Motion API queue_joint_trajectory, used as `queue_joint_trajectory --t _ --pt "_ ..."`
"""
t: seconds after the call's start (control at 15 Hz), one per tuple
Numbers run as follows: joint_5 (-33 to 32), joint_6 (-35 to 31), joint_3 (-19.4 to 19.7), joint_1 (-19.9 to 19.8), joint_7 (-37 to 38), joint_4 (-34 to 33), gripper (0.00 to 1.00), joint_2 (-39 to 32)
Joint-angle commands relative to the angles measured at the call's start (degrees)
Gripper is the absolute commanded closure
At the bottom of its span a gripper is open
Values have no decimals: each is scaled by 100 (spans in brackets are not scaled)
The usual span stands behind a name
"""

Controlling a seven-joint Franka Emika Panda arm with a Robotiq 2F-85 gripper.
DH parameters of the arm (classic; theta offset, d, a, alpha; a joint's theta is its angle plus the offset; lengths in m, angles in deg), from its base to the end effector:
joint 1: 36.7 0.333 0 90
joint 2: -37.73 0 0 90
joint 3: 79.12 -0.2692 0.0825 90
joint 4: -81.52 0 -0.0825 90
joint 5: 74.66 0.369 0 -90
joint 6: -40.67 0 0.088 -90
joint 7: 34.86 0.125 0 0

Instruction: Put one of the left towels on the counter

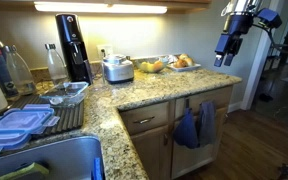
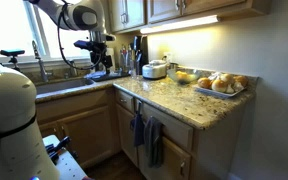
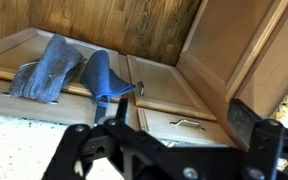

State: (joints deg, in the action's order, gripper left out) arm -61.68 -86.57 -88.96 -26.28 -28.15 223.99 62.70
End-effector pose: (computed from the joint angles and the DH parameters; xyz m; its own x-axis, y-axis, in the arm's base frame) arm 0.4056 0.1590 0.4040 0.9853 0.0927 0.1433 0.1136 -0.9828 -0.1456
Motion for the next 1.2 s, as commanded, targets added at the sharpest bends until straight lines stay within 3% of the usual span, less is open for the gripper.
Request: queue_joint_trajectory --t 0.0,0.53,1.13 --pt "-11 13 14 15 9 -10 0 -2" --pt "-28 -80 3 -7 37 7 0 -56" --pt "-166 -1790 7 -285 398 276 0 -1395"
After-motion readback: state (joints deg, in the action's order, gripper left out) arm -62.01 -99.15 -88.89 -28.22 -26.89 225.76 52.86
